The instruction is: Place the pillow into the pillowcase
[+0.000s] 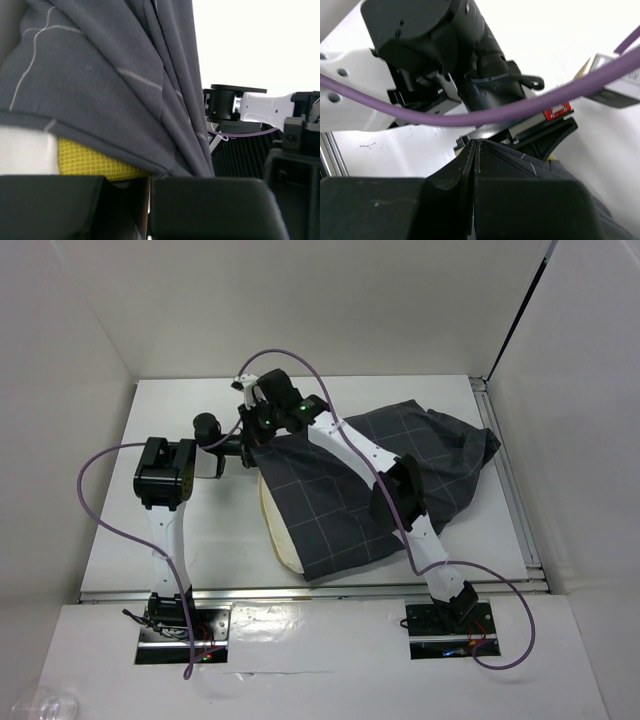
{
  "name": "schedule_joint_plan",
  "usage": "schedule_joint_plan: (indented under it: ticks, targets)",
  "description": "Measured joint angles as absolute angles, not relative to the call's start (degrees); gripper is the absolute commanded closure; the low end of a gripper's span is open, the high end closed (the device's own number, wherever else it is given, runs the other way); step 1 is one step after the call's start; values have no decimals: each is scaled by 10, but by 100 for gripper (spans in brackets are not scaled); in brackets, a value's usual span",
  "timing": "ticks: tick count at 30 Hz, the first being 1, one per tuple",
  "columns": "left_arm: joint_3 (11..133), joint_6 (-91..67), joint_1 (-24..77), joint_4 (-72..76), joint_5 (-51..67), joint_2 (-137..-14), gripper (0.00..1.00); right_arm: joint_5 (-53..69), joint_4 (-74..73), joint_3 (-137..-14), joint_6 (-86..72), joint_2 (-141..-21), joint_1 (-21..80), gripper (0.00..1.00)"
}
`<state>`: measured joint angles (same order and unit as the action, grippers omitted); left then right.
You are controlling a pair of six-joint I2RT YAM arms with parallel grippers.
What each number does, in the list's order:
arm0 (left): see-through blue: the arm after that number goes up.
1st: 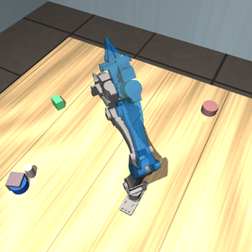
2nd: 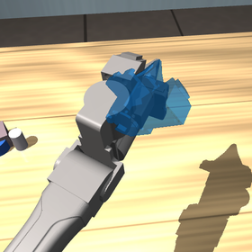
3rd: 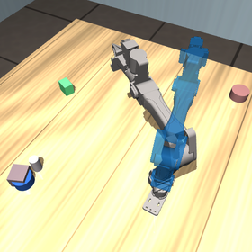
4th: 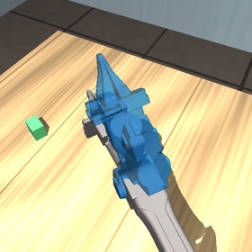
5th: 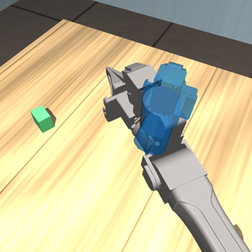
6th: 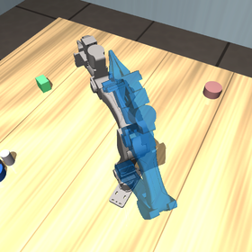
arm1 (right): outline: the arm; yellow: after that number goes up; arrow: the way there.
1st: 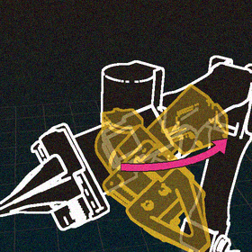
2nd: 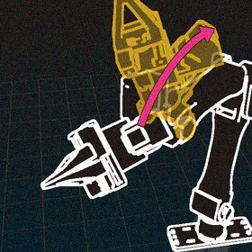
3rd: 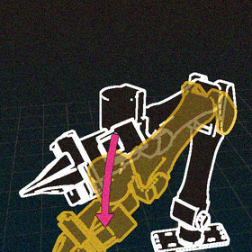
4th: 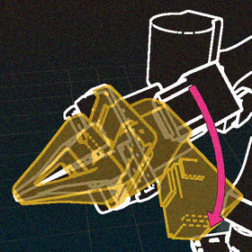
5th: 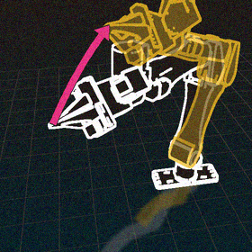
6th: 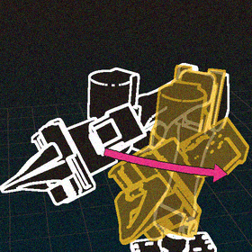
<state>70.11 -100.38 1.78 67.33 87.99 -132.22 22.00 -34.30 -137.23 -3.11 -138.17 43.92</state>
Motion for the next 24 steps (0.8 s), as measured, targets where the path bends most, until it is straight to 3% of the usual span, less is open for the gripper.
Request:
schedule_joint_plan:
  ticks: [24]
  targets:
    - [699,-1079,36,750,865,-1324,100,195,-296,-1378,-35,-1381,462,100]
